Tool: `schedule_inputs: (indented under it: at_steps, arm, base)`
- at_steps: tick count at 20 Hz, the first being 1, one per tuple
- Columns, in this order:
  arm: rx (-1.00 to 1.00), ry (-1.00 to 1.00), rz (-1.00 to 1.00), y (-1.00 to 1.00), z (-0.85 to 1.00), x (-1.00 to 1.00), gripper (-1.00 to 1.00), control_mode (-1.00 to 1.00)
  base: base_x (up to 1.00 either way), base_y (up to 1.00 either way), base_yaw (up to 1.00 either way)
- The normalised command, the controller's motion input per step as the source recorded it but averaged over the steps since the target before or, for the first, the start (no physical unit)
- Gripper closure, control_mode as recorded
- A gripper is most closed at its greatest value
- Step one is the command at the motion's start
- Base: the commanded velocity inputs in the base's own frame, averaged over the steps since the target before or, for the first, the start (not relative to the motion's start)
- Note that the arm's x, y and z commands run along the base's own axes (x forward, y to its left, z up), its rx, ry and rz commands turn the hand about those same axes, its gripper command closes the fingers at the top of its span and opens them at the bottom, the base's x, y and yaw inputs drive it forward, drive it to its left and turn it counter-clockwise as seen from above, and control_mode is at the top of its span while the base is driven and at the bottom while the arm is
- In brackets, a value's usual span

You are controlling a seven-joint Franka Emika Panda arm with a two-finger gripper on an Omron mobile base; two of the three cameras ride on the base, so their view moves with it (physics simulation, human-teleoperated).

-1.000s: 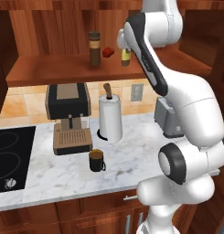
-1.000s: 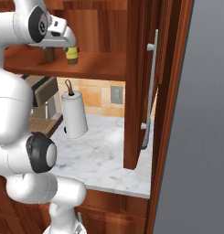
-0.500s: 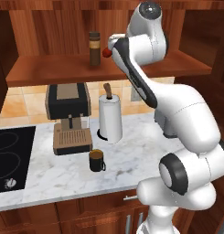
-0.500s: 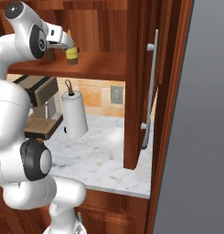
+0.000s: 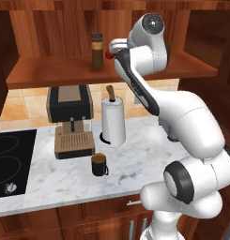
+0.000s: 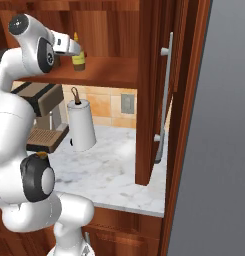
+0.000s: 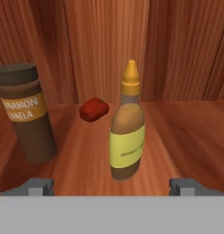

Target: Pick the cinnamon and honey bottle from the cabinet and place them next to the mug.

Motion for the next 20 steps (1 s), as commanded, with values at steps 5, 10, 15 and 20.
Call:
schedule_inputs:
  at_steps: [5,10,15,20]
  arm:
    - [0.02,0.03,0.13,-0.14,0.02,0.01,-1.0,-1.0]
    - [0.01,0.0,0.12,-0.15,0.0,0.1,-1.0,-1.0]
    - [0.0,0.0,0.01,0.0,-0.01,0.26,-1.0,-1.0]
    - [0.0,0.01,0.0,0.0,0.0,0.26,-1.0,-1.0]
  base:
    - [0.0,0.0,0.0]
    - [0.0,0.0,0.0]
    - [0.0,0.0,0.0]
    - [0.0,0.0,0.0]
